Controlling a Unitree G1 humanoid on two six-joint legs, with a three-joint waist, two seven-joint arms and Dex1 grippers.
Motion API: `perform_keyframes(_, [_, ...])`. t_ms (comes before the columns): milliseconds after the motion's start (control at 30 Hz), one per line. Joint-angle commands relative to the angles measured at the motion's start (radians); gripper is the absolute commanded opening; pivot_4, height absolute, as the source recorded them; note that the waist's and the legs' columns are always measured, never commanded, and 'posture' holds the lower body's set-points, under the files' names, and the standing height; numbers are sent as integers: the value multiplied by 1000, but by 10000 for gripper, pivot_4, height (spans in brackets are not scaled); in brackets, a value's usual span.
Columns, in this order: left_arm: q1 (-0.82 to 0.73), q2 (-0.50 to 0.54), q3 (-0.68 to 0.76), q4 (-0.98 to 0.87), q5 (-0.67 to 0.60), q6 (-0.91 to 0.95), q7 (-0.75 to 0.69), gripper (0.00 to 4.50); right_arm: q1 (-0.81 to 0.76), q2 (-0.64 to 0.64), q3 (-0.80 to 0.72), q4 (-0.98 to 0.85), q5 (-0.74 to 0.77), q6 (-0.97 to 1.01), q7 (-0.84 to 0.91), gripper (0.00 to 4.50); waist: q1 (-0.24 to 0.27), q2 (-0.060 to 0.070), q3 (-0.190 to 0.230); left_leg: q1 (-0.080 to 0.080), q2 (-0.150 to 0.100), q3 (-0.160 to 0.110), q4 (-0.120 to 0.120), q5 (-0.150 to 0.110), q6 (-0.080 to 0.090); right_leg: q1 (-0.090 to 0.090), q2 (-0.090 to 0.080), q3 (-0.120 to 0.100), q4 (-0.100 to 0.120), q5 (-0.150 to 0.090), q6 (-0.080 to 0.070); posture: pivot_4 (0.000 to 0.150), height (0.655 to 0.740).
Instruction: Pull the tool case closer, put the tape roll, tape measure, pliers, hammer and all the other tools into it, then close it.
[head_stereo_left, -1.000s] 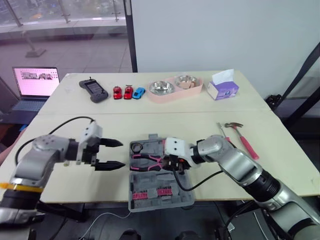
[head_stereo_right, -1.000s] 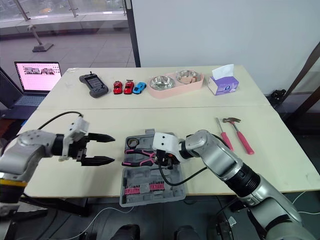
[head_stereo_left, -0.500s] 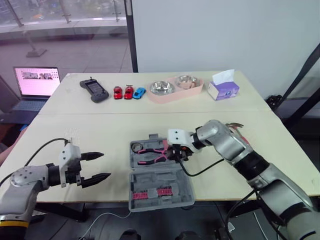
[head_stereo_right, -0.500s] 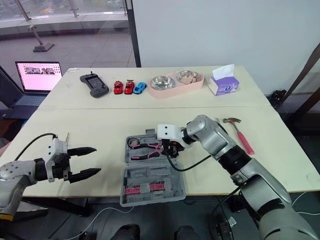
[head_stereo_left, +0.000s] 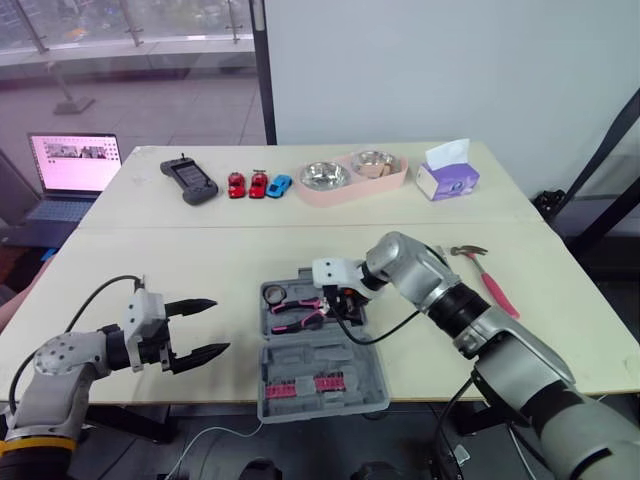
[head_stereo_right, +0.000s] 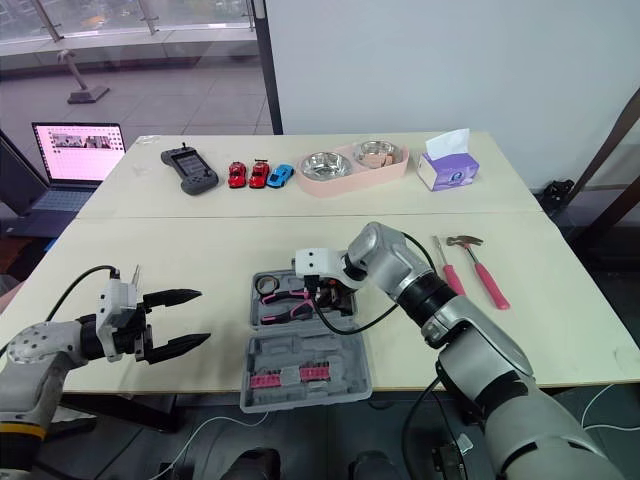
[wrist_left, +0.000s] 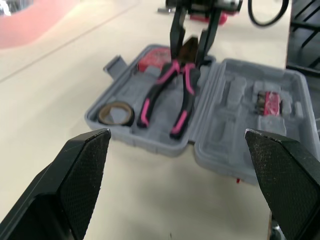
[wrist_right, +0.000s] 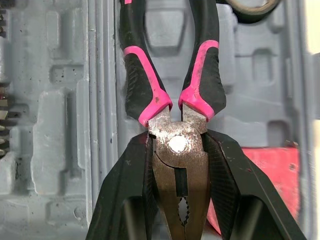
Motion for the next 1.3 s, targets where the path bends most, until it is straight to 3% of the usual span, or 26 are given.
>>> perform_keyframes(33, [-15,-5,-7,-1,-9,-30,-11,45000,-35,18,-18,6,-19,14,9,9907,-1,0,0,0,0,0,0,0,0,0,0,0,0,0,0,1500,7400])
perform_keyframes(1300, [-12,-10,-34,21,17,-64,57,45000,-48,121,-49,79,-41,37,-20,9907,-28,0,0,0,0,0,0,1,-1,-3,0,0,4,0,0,1500,7400])
